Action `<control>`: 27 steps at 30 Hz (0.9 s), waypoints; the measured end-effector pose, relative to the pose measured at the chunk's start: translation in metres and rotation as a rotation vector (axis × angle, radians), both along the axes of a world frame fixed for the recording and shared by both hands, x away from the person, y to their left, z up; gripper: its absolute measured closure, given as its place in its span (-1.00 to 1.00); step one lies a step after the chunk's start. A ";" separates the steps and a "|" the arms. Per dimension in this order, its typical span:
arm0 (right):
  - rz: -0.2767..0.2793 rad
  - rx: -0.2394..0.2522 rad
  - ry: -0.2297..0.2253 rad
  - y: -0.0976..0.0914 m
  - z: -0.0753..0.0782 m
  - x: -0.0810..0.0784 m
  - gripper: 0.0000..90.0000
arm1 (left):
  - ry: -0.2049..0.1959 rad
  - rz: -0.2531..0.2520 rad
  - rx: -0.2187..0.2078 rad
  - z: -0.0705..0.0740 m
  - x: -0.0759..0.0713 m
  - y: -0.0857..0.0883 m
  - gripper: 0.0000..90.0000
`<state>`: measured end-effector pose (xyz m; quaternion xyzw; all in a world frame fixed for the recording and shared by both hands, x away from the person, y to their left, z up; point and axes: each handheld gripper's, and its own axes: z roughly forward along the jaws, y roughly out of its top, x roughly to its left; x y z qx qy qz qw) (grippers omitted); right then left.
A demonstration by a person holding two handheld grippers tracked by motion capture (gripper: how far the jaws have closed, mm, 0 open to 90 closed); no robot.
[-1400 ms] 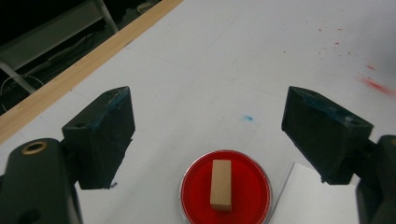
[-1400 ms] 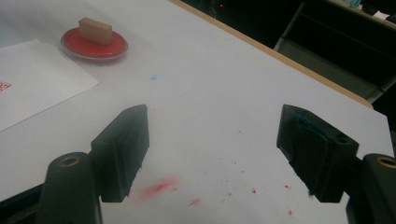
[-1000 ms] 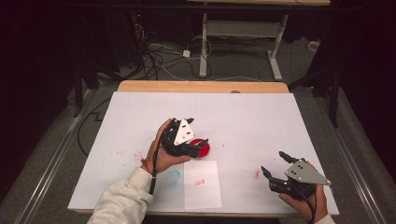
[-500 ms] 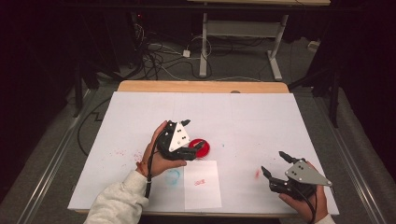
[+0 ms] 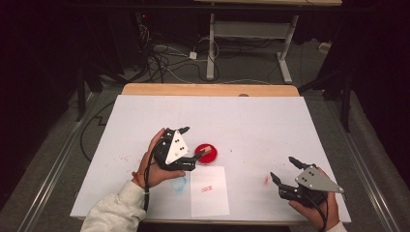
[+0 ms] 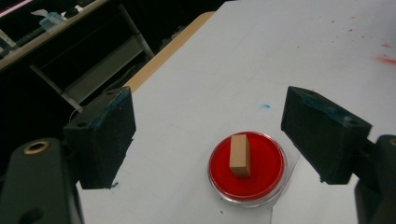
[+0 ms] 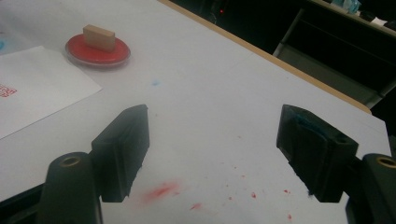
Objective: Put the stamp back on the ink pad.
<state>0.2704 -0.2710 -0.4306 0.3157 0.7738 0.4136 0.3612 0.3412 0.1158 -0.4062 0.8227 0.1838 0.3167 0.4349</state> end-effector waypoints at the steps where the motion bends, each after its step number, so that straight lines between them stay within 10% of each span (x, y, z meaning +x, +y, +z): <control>1: 0.000 0.001 0.000 0.000 0.000 0.000 -0.42 | -0.003 0.003 0.004 0.000 -0.001 0.001 -0.61; 27: 0.003 0.000 -0.006 0.001 0.001 -0.001 -0.42 | 0.003 0.075 0.033 -0.017 -0.018 0.040 -0.61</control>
